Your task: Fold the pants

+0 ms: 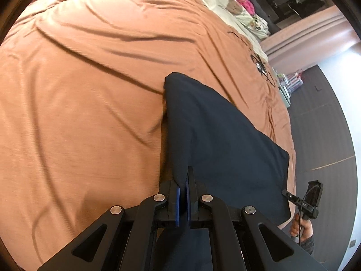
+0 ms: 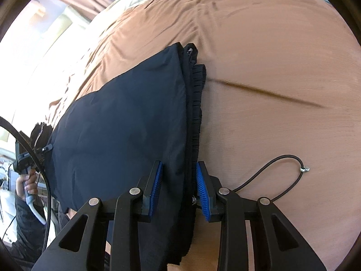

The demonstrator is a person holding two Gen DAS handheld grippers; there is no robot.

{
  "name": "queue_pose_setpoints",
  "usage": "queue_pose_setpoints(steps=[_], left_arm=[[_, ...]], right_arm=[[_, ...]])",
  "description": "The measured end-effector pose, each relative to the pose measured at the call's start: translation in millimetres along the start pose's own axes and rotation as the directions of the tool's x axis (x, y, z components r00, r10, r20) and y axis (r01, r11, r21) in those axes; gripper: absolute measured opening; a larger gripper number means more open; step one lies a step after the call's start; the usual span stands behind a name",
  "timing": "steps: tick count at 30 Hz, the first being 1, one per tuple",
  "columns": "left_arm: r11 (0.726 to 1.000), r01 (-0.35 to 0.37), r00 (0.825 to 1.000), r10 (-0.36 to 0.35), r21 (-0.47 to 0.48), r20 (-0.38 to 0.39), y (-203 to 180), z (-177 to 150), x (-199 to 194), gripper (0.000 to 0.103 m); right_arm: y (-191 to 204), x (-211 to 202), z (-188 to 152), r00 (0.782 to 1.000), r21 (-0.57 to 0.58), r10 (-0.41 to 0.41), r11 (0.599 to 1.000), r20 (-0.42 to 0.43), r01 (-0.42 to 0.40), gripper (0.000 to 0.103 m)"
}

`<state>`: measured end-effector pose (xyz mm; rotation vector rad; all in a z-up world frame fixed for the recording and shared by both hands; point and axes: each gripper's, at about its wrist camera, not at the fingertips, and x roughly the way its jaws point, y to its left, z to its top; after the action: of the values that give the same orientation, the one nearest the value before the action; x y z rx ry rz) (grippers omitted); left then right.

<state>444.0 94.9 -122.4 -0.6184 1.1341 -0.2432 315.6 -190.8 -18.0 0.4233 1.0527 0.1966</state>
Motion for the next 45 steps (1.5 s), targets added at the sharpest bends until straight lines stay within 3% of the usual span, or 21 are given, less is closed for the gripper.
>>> queue_pose_setpoints(steps=[7, 11, 15, 18, 19, 21, 28, 35, 42, 45], left_arm=[[0.999, -0.044, 0.999, 0.045, -0.019, 0.018, 32, 6, -18, 0.003], [0.997, -0.064, 0.998, 0.065, -0.033, 0.021, 51, 8, -24, 0.004], [0.997, -0.079, 0.997, 0.078, -0.019, -0.01, 65, 2, -17, 0.009], [0.997, -0.07, 0.997, 0.069, -0.032, -0.015, 73, -9, -17, 0.022], [0.997, -0.067, 0.998, 0.066, -0.038, -0.013, 74, -12, -18, 0.031], [0.997, -0.052, 0.999, 0.052, -0.058, -0.01, 80, -19, -21, 0.038], [0.992, 0.017, 1.0, -0.016, -0.124, 0.01, 97, -52, -38, 0.038], [0.984, 0.044, 0.999, -0.04, -0.175, 0.026, 107, -84, -54, 0.038], [0.955, 0.123, 0.991, -0.104, -0.269, 0.085, 124, -119, -72, 0.038], [0.93, 0.175, 0.982, -0.141, -0.322, 0.126, 129, -130, -74, 0.038]], right_arm=[[32, 29, -5, 0.999, -0.032, 0.032, 0.999, -0.014, -0.033, 0.028], [41, 40, -9, 1.0, -0.063, -0.021, 0.998, -0.011, 0.021, 0.028], [36, 44, -6, 1.0, -0.046, -0.01, 0.999, 0.001, 0.01, 0.027], [36, 47, -6, 1.0, -0.058, -0.015, 0.998, 0.004, 0.015, 0.027], [37, 49, -7, 1.0, -0.057, -0.015, 0.998, 0.006, 0.015, 0.027], [40, 52, -7, 1.0, -0.058, -0.014, 0.998, 0.008, 0.014, 0.027], [37, 43, -13, 1.0, -0.06, 0.005, 0.998, 0.017, -0.004, 0.027], [34, 43, -14, 0.999, -0.065, 0.026, 0.998, 0.028, -0.025, 0.027], [28, 43, -16, 0.998, -0.064, 0.058, 0.996, 0.039, -0.055, 0.027], [27, 44, -17, 0.997, -0.06, 0.067, 0.996, 0.044, -0.064, 0.027]])
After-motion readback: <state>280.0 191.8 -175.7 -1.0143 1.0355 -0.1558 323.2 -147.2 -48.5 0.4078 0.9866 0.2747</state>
